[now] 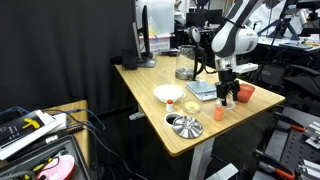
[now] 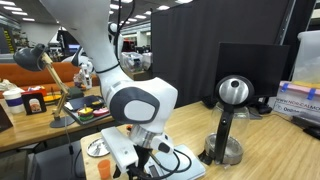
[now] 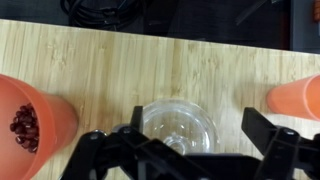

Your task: Close the lid on the jar

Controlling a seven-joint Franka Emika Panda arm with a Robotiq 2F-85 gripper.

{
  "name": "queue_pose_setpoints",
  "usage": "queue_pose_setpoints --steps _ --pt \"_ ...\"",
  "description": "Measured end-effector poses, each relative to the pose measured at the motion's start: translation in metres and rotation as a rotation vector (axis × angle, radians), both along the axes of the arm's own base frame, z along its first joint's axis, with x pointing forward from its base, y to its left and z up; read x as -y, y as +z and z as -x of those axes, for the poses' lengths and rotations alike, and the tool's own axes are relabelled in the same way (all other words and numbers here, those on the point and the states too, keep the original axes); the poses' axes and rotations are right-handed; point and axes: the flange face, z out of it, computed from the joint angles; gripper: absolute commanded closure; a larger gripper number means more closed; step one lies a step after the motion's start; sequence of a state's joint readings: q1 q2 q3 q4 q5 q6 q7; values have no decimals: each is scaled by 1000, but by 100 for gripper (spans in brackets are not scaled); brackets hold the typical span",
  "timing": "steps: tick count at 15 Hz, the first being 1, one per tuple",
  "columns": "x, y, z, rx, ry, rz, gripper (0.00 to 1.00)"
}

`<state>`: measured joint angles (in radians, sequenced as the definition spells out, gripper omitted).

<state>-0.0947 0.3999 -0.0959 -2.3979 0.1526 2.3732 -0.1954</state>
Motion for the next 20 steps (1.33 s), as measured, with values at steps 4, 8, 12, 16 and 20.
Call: queue_pose_setpoints --steps 4,8,12,16,20 --pt "4 1 -2 15 -32 16 0" --pt "9 3 -5 29 -60 28 0" --pt "10 3 -6 32 -74 35 41" --pt "13 4 -8 52 -89 44 69" --pt "15 5 -9 60 -101 50 94"
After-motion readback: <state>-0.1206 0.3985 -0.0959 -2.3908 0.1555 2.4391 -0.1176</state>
